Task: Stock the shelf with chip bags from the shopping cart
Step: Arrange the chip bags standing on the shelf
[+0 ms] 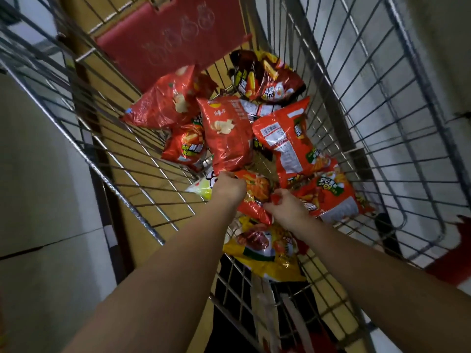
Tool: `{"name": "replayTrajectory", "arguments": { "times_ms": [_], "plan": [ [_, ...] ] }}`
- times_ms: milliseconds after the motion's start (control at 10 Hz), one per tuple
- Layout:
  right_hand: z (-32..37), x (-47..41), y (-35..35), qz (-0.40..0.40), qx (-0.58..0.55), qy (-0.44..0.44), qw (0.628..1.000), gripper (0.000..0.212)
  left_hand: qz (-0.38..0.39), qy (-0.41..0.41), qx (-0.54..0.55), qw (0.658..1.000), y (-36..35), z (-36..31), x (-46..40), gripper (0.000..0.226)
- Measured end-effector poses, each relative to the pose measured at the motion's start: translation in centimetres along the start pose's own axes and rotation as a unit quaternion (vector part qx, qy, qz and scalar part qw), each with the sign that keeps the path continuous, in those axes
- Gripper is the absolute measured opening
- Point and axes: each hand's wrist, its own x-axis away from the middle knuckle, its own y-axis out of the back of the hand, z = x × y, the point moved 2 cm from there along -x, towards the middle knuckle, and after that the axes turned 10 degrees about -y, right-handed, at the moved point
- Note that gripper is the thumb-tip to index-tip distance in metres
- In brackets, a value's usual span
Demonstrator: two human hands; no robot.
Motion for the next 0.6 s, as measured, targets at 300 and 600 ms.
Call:
{"name": "replayTrajectory", "arguments": {
  "times_ms": [300,600],
  "plan": [
    [1.3,-2.3,-2.2,0.011,-0.198,-0.11,0.974,0.068,0.03,0.044,0.023,0.998,-1.0,1.2,-1.1,0.038],
    [1.5,-4.2,-3.6,-0.006,-0.287,-0.164,0.944,0.1,-0.007,0.077,0.088,0.993,-0.6,0.8,-1.3,0.038]
  ]
}}
